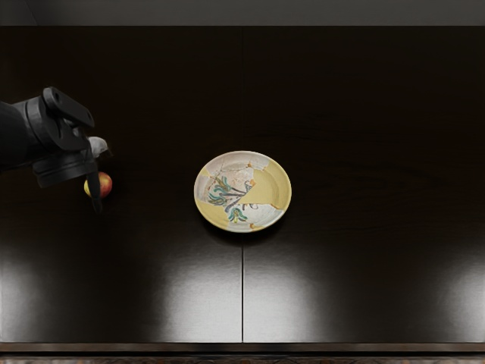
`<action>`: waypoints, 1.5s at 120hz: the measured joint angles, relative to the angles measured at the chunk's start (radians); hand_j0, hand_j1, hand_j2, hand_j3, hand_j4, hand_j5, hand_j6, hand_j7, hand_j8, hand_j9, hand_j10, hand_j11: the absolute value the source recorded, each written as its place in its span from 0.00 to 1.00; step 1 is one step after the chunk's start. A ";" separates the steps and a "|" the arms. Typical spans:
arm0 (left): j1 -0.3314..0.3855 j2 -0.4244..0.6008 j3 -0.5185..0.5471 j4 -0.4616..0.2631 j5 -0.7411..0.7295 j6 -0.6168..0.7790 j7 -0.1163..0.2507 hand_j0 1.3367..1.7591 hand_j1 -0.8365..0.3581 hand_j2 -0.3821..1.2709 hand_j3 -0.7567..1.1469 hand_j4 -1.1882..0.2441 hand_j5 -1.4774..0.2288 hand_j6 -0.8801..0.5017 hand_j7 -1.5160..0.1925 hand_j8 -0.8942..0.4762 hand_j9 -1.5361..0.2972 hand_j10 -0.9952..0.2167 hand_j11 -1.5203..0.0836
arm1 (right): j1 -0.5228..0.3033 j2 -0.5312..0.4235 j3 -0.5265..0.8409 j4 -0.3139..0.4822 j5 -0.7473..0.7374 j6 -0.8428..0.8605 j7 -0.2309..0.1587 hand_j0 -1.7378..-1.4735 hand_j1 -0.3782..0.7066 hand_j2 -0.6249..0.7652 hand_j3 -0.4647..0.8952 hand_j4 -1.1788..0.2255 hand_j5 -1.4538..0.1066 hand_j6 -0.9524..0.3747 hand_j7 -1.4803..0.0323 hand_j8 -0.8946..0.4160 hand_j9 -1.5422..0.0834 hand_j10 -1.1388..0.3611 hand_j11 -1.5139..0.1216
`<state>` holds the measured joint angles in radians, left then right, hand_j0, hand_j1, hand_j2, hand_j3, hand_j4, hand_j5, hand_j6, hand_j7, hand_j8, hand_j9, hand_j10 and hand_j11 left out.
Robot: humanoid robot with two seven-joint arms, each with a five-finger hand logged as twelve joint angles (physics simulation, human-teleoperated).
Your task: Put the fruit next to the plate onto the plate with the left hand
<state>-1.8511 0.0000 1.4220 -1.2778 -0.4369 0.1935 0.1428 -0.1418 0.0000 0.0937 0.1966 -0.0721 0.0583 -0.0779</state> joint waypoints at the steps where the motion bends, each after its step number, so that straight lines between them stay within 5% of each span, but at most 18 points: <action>1: 0.002 0.000 0.000 0.000 -0.002 0.006 0.000 0.76 0.83 0.25 0.40 0.72 0.75 0.52 0.77 0.54 0.73 0.69 0.82 | 0.000 0.000 0.000 0.000 0.000 0.000 0.000 0.30 0.05 0.45 0.34 0.83 0.92 0.70 0.96 0.67 0.94 0.75 0.91; 68: 0.007 0.000 -0.059 -0.117 -0.057 0.293 0.000 0.76 0.77 0.26 0.40 0.67 0.69 0.47 0.72 0.49 0.68 0.64 0.77 | 0.000 0.000 0.000 0.000 0.000 0.000 0.000 0.30 0.05 0.45 0.34 0.83 0.92 0.70 0.96 0.67 0.94 0.75 0.91; 180: 0.044 0.000 -0.085 -0.119 -0.057 0.352 -0.027 0.76 0.62 0.28 0.40 0.57 0.58 0.37 0.60 0.38 0.57 0.51 0.65 | 0.000 0.000 0.000 0.000 0.000 0.000 0.001 0.30 0.05 0.45 0.34 0.83 0.92 0.70 0.96 0.67 0.94 0.75 0.91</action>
<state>-1.8071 0.0000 1.3370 -1.3973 -0.4942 0.5459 0.1155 -0.1421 0.0000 0.0936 0.1964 -0.0721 0.0583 -0.0774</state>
